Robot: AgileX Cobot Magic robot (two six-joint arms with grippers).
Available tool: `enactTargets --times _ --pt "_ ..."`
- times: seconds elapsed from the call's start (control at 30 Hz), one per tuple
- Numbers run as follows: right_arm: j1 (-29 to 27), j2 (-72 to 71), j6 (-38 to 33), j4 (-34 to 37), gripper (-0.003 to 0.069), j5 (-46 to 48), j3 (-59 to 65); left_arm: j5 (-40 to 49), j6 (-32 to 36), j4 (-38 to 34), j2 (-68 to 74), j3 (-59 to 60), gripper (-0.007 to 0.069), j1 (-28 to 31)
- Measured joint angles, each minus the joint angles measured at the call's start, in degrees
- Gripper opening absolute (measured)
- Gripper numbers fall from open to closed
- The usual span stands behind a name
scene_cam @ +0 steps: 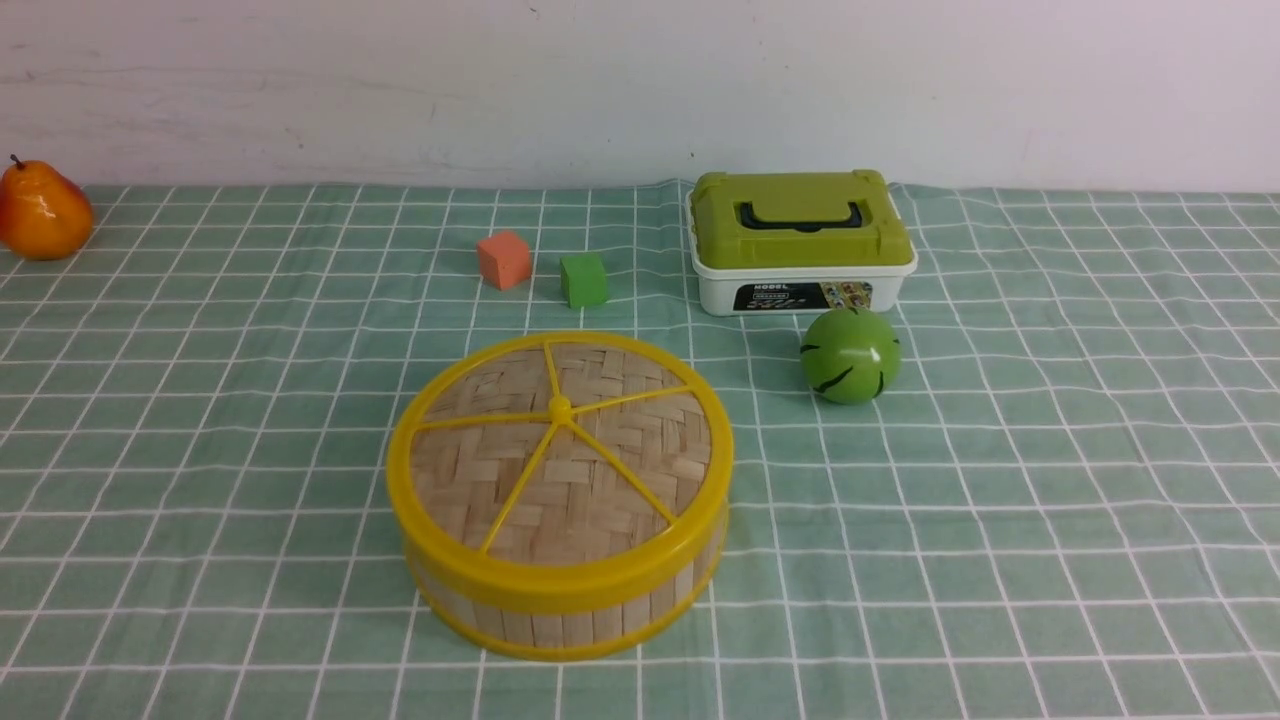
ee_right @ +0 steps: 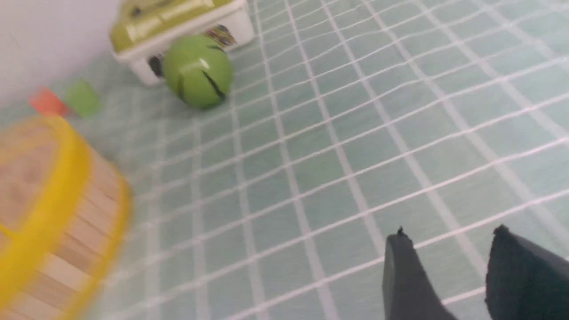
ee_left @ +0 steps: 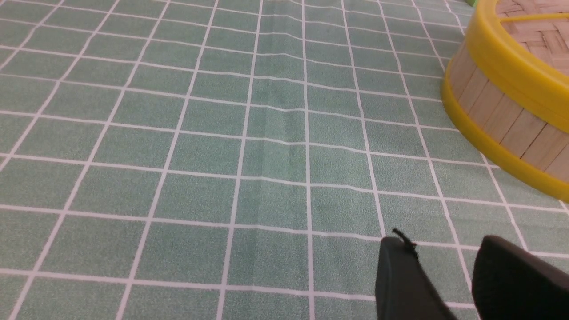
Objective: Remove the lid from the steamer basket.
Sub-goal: Use the right arm to lift the lid of the steamer
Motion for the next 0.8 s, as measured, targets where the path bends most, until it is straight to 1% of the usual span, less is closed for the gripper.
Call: enactTargets --times 0.03,0.07,0.1,0.13,0.2,0.37,0.5,0.53,0.57,0.6,0.63,0.7,0.73,0.77,0.8 --pt "0.0 0.0 5.5 8.5 0.0241 0.5 0.2 0.0 0.0 0.0 0.0 0.0 0.0239 0.0" --pt "0.0 0.0 6.0 10.4 0.0241 0.5 0.2 0.0 0.0 0.0 0.0 0.0 0.0239 0.0" --pt "0.0 0.0 9.3 15.6 0.0241 0.8 0.4 0.0 0.0 0.0 0.0 0.0 0.0239 0.0" --pt "0.0 0.0 10.7 19.0 0.0241 0.9 0.4 0.0 0.0 0.0 0.0 0.0 0.0239 0.0" --pt "0.0 0.0 11.2 22.7 0.0241 0.6 0.4 0.0 0.0 0.0 0.0 0.0 0.0239 0.0" --pt "0.0 0.0 8.6 23.6 0.0241 0.5 0.4 0.0 0.0 0.0 0.0 0.0 0.0239 0.0" --pt "0.0 0.0 1.0 24.2 0.0241 2.0 0.4 0.0 0.0 0.0 0.0 0.0 0.0239 0.0" --pt "0.0 0.0 -2.9 24.4 0.0241 3.1 0.2 0.0 0.0 0.0 0.0 0.0 0.0239 0.0" --pt "0.0 0.0 -9.2 24.4 0.024 5.2 -0.8 0.0 0.0 0.0 0.0 0.0 0.0239 0.0" --pt "0.0 0.0 -10.0 24.4 0.0239 5.9 -1.3 0.0 0.0 0.0 0.0 0.0 0.0239 0.0" --pt "0.0 0.0 -15.1 24.4 0.023 7.7 -3.5 0.0 0.0 0.0 0.0 0.0 0.0239 0.0" --pt "0.0 1.2 -21.1 24.1 0.0193 9.3 -7.6 0.0 0.0 0.0 0.0 0.0 0.0239 0.0" --pt "0.0 4.6 -24.3 22.2 0.0132 11.1 -13.6 0.0 0.0 0.0 0.0 0.0 0.0239 0.0" --pt "0.0 5.1 -24.6 21.8 0.0123 11.1 -14.4 0.0 0.0 0.0 0.0 0.0 0.0239 0.0" --pt "0.0 9.7 -26.0 18.9 0.0064 13.4 -19.8 0.0 0.0 0.0 0.0 0.0 0.0239 0.0"
